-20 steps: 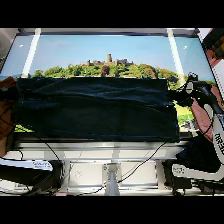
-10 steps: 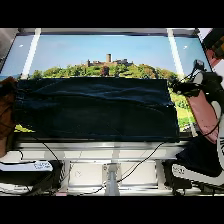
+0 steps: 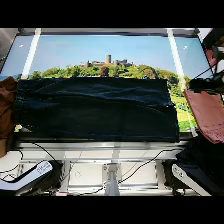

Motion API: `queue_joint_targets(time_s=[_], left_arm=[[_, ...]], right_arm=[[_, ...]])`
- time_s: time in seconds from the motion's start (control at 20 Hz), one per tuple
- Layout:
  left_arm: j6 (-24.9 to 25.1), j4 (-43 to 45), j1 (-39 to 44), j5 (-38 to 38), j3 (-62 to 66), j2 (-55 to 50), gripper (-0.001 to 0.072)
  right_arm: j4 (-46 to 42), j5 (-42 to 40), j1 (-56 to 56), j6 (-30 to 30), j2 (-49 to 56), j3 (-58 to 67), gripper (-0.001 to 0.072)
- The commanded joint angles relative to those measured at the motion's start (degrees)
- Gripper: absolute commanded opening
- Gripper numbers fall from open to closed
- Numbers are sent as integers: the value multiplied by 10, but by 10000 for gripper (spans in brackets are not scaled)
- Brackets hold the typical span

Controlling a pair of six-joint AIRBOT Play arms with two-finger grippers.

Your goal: Fold the clothes and pants, and hang the long-sleeved shirts on hangers.

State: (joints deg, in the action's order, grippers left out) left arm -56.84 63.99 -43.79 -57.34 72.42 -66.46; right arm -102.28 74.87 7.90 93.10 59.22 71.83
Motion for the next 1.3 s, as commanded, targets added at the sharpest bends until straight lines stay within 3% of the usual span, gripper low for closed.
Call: queue_joint_targets(time_s=[0.0,0.1,0.2,0.25,0.4,0.55,0.7,0.8,1.0,1.25], left_arm=[[-77,1,-56,-50,-71,55,366],[-84,1,-71,-88,-141,58,390],[-84,-2,-70,-81,-222,57,573],[-84,0,-71,-72,-258,57,589],[-84,1,-97,-57,-314,57,589],[-96,1,-144,-43,-316,57,589],[-97,5,-156,-2,-316,55,704],[-100,-10,-156,35,-316,38,704],[-98,-56,-155,41,-316,-26,702],[-51,-108,-155,69,-316,-56,696]], right_arm=[[-13,46,12,-23,-67,1,342],[-16,50,15,-28,-88,1,342],[-15,56,15,-43,-94,1,341],[-16,66,15,-44,-94,0,342],[-18,74,15,-52,-113,-51,341],[-21,61,15,-16,-175,-149,341],[-14,57,14,32,-254,-240,341],[-16,50,15,66,-301,-287,340],[-16,30,14,143,-383,-353,315],[-16,38,14,145,-424,-358,315]])
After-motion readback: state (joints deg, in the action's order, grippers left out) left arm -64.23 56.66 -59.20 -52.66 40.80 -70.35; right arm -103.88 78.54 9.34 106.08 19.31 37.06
